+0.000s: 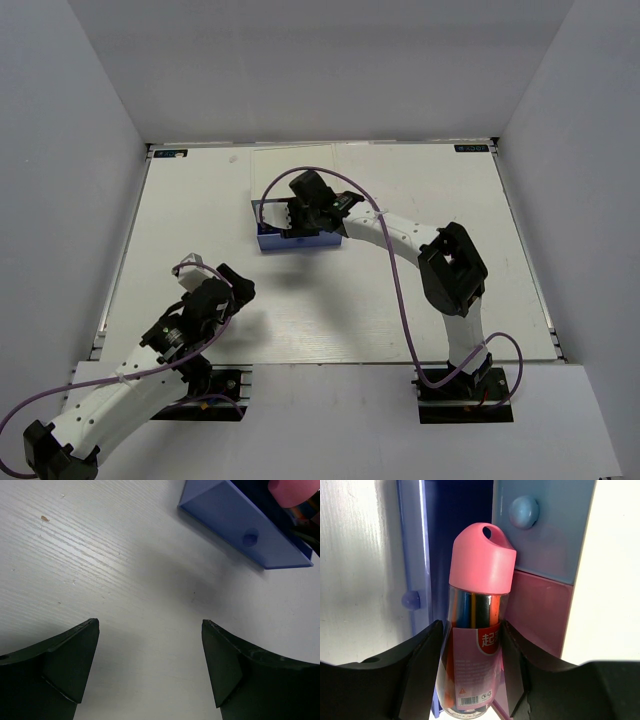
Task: Sort the stationery into containers
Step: Place the stationery in the drawer, then close the drawer in the storage box, then reset both arms
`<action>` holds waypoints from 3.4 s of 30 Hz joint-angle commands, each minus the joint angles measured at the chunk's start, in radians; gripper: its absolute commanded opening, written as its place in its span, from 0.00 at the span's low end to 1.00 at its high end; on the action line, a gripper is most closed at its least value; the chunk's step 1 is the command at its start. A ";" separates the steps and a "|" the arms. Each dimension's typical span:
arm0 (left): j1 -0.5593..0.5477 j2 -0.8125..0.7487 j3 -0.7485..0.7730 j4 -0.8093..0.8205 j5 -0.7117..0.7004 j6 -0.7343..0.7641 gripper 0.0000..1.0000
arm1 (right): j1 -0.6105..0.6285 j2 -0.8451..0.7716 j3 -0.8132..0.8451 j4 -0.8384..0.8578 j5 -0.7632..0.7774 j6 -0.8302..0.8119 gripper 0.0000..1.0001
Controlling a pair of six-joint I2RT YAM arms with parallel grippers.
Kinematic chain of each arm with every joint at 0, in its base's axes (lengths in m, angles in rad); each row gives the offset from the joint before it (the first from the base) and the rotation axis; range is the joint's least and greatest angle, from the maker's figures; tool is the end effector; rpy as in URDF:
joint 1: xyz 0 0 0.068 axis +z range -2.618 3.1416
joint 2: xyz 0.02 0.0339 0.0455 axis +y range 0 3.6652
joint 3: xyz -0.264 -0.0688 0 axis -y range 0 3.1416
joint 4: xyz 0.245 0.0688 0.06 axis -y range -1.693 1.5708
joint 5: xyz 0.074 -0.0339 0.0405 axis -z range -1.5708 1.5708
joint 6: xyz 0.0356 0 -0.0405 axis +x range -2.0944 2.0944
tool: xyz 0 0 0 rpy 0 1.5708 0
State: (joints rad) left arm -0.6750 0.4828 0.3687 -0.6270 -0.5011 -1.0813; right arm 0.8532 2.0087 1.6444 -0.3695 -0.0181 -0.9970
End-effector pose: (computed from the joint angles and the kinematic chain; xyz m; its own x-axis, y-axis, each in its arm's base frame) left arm 0.0997 -0.0579 0.1967 -0.4873 -0.6014 -0.6331 -0.3376 0.7984 -0.4986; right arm 0.3044 0.3497 0.2480 0.4010 -0.8175 -0.4133 -0.7835 -0.0723 -0.6171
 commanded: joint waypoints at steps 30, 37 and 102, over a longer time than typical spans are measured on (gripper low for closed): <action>0.005 0.000 -0.005 0.006 0.004 -0.008 0.94 | -0.002 -0.148 -0.020 -0.080 -0.213 0.045 0.00; 0.005 0.000 -0.005 0.015 0.004 -0.008 0.92 | -0.002 -0.104 -0.008 -0.327 -0.398 -0.071 0.00; -0.005 -0.039 -0.014 0.215 0.091 0.124 1.00 | -0.026 -0.322 -0.169 0.041 -0.071 0.368 0.90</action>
State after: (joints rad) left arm -0.6762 0.4519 0.3683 -0.5323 -0.4561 -1.0206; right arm 0.8452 1.7927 1.4837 -0.3706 -0.0597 -0.7170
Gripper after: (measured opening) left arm 0.987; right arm 0.800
